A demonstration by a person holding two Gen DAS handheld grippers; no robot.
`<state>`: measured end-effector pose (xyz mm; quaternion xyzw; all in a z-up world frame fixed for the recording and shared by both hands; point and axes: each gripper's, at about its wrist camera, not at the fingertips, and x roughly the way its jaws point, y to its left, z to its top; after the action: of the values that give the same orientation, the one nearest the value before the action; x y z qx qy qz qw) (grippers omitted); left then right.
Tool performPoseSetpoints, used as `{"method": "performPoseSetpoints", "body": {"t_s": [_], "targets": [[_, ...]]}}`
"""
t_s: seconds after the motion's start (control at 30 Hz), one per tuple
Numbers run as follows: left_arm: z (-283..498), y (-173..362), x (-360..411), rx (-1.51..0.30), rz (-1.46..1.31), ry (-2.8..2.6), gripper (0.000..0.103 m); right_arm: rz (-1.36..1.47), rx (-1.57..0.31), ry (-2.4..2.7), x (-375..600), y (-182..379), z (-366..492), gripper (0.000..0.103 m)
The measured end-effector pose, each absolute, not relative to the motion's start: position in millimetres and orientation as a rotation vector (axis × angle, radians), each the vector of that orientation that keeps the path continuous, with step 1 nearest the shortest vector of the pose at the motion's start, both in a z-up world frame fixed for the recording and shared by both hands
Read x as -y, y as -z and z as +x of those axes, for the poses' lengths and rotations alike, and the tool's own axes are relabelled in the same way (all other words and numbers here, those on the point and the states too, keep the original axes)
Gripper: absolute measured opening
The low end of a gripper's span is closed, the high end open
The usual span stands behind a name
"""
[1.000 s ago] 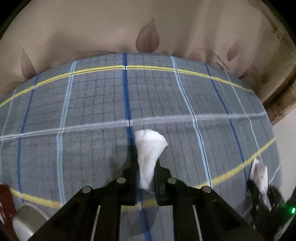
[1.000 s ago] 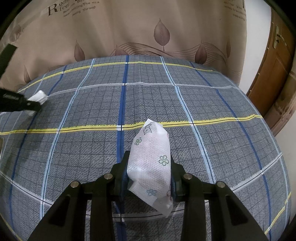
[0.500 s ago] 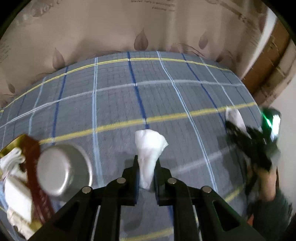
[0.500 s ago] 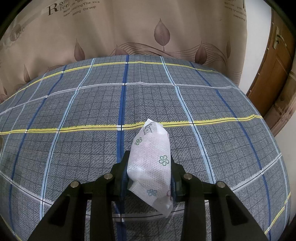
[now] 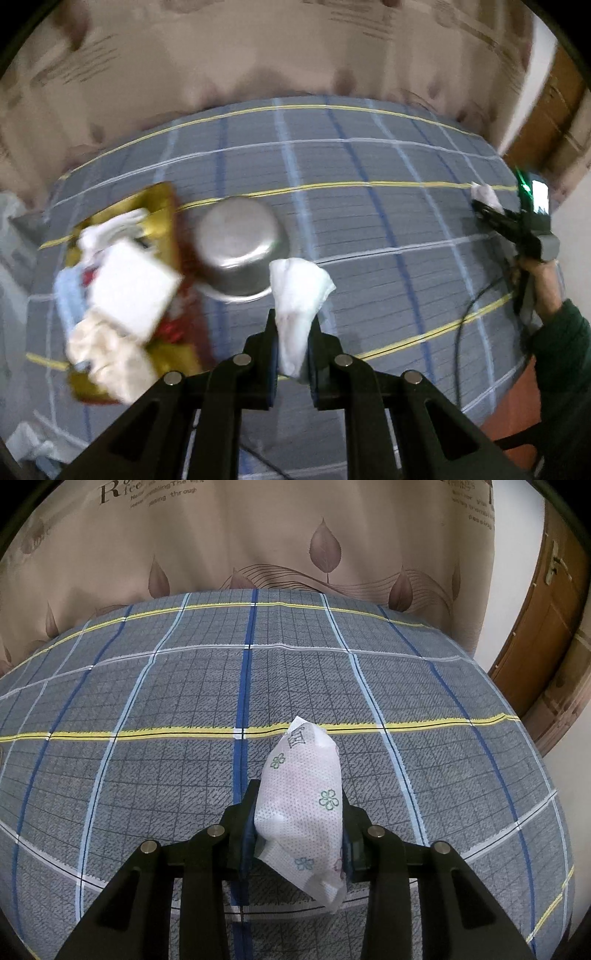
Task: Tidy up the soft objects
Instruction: 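Carry the white folded cloth into the gold tray and open the left tool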
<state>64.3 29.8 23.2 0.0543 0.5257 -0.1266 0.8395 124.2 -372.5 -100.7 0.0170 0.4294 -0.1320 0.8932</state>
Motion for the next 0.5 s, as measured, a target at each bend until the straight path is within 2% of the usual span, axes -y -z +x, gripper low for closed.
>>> {"method": "performPoseSetpoints", "body": {"t_s": [0.5], "targets": [[90.8, -48.2, -152.4, -1.036, 0.038, -0.013, 0.013, 0.033, -0.892, 0.276, 372.9, 101.2, 124.6, 0.034]]}}
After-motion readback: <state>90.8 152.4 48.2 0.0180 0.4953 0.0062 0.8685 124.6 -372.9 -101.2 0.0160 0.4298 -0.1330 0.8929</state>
